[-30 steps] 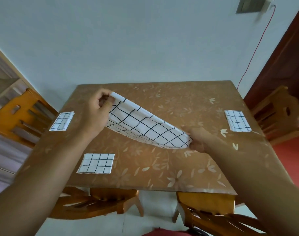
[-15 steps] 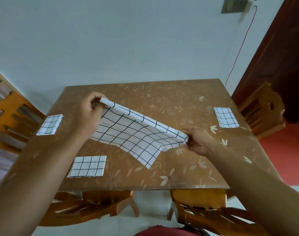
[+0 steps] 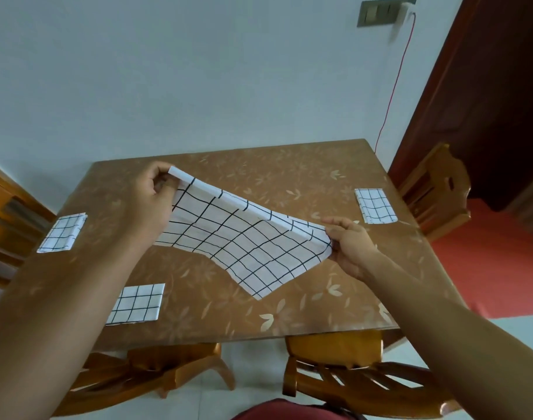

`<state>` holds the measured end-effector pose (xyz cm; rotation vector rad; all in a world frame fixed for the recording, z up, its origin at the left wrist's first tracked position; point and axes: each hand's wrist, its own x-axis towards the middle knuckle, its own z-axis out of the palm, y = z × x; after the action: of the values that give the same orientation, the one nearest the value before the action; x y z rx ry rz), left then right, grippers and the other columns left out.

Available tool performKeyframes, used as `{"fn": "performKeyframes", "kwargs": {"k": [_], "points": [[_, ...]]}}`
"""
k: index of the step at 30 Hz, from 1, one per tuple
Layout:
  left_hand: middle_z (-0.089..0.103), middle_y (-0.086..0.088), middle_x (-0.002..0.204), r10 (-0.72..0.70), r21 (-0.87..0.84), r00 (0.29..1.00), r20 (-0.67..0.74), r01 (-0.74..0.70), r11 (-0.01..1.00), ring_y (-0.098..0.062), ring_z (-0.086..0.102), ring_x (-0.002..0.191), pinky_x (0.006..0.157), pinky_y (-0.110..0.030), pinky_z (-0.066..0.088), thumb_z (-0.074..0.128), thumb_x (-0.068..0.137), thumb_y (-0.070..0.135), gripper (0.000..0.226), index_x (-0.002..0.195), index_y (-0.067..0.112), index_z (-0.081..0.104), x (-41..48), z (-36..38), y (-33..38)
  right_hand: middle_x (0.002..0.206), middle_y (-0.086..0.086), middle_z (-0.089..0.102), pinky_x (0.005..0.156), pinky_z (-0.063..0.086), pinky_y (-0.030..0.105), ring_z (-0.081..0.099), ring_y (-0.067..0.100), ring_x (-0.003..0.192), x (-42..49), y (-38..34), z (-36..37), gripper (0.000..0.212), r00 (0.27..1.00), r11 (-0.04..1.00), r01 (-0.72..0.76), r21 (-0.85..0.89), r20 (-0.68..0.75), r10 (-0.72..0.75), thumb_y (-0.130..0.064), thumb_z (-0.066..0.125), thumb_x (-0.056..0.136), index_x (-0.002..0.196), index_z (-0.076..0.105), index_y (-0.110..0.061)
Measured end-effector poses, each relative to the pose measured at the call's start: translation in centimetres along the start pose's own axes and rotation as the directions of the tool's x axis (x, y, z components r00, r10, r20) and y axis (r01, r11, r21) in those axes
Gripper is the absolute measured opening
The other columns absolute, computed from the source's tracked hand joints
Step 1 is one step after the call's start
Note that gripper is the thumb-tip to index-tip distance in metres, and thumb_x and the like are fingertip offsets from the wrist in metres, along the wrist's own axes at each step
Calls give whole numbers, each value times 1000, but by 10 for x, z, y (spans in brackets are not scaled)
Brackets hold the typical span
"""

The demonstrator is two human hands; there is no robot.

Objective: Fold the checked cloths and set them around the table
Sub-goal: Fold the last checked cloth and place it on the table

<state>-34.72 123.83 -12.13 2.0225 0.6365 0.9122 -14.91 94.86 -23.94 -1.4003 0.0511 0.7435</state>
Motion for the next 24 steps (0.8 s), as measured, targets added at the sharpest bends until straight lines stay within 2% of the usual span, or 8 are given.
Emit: {"fn": "performKeyframes", "kwargs": {"k": [2,6,9,13,17,19,21,24], "points": [[60,13,81,2,3,1000,1,-2,1000,11,55,73,73,-8,42,56,102,14,22,89,31,59,-6,14,13,104,21,72,71,52,42,62,31,85,0,-3,-12,24,999,999,27,-22,-36,-28,0,51,100,117,67,-8],[57,12,82,-19,4,1000,-8,19,1000,12,53,69,70,-4,41,55,104,16,22,90,33,58,-15,38,33,93,13,68,60,49,33,59,24,72,-4,-16,-36,20,997,997,33,-71,-63,-37,-15,50,106,110,69,-16],[56,11,82,-47,5,999,-21,47,999,14,54,69,69,-2,41,55,103,13,24,89,33,58,-21,54,46,94,6,70,71,54,37,64,21,81,-7,-25,-61,20,995,994,14,-110,97,-3,-33,57,105,113,69,-19],[57,11,82,-51,40,999,2,51,998,14,54,70,70,-2,41,54,103,10,28,88,34,58,-31,72,62,89,-7,73,81,51,34,67,14,84,-5,-33,-90,20,967,959,90,-267,254,-20,-14,76,91,111,71,-18],[56,9,81,-84,34,996,8,84,996,11,52,68,69,-2,41,54,102,9,29,87,33,59,-38,85,77,75,-25,70,72,52,17,66,-5,74,-5,-36,-108,32,933,851,281,-444,335,-133,-10,79,88,117,71,-22],[55,8,81,-95,18,995,11,94,995,9,52,69,70,-5,41,54,102,6,30,87,32,60,-43,90,83,73,-27,69,65,47,10,65,-7,70,-3,-33,-114,29,920,796,332,-506,361,-154,-7,79,88,109,72,-26],[54,8,80,-93,18,996,7,93,996,10,52,69,71,-4,41,54,102,6,29,87,30,60,-48,94,89,66,-11,61,63,44,22,57,6,63,1,-30,-120,2,925,689,364,-626,333,-186,-20,73,95,95,74,-18],[50,7,77,-90,50,996,14,89,995,10,50,64,66,-4,39,54,102,7,18,92,21,61,-57,97,101,66,3,46,61,40,37,45,16,58,14,-19,-135,46,908,471,418,-777,349,-231,-41,57,103,85,62,0]]}}
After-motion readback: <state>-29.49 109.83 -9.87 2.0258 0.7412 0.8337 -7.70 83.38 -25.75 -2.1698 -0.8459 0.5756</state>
